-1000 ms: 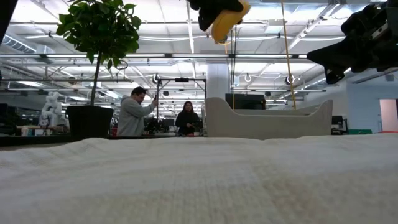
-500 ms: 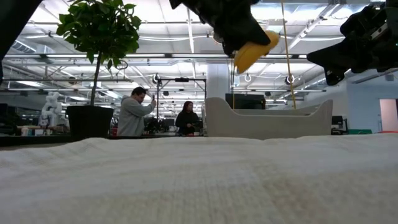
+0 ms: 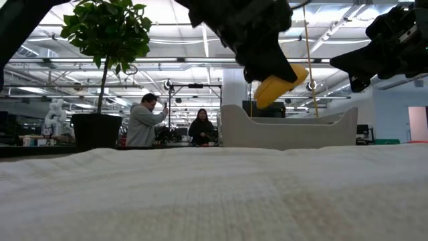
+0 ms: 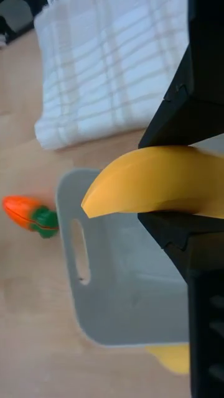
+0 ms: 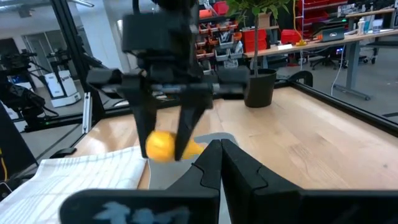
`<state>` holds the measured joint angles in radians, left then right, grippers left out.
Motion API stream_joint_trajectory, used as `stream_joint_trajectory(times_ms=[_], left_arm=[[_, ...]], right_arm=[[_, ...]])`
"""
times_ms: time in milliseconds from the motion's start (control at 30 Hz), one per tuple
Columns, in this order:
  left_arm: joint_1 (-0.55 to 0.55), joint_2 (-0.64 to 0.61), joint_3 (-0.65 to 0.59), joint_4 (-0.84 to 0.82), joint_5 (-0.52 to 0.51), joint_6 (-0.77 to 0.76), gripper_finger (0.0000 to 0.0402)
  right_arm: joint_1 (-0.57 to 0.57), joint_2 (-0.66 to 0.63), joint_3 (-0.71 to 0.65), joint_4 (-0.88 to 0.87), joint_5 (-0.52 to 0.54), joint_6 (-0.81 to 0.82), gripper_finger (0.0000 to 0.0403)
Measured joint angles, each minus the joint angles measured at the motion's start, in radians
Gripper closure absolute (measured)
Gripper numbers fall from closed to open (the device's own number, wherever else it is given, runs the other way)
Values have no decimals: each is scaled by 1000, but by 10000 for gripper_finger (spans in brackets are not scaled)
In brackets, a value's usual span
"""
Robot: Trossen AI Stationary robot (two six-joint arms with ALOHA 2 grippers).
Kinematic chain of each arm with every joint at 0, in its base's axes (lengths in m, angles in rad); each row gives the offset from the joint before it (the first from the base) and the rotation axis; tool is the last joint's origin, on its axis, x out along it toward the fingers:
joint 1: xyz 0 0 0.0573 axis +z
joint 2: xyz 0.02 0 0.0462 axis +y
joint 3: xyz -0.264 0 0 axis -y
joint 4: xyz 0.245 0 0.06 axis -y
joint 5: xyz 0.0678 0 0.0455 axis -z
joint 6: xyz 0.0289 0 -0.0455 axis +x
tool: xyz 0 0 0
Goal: Pick and placing Produce into tupperware
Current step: Put the yellow banana into the gray bin
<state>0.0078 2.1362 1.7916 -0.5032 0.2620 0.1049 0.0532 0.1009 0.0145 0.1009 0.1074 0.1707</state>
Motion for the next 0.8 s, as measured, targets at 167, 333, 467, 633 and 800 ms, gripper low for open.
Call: stream_joint_trajectory(times_ms=[167, 333, 467, 633, 800], left_arm=[[-4, 40, -2, 27, -1, -40, 245], [-4, 54, -2, 18, -6, -82, 245], [-11, 53, -8, 10, -24, -93, 245], [-23, 63, -14, -34, -40, -39, 245], [-24, 77, -16, -40, -57, -39, 245]], right_arm=[[0, 1, 0, -1, 0, 0, 403], [0, 6, 0, 0, 0, 0, 403], [0, 10, 0, 0, 0, 0, 403], [0, 10, 0, -1, 0, 0, 403], [0, 13, 0, -2, 0, 0, 403]])
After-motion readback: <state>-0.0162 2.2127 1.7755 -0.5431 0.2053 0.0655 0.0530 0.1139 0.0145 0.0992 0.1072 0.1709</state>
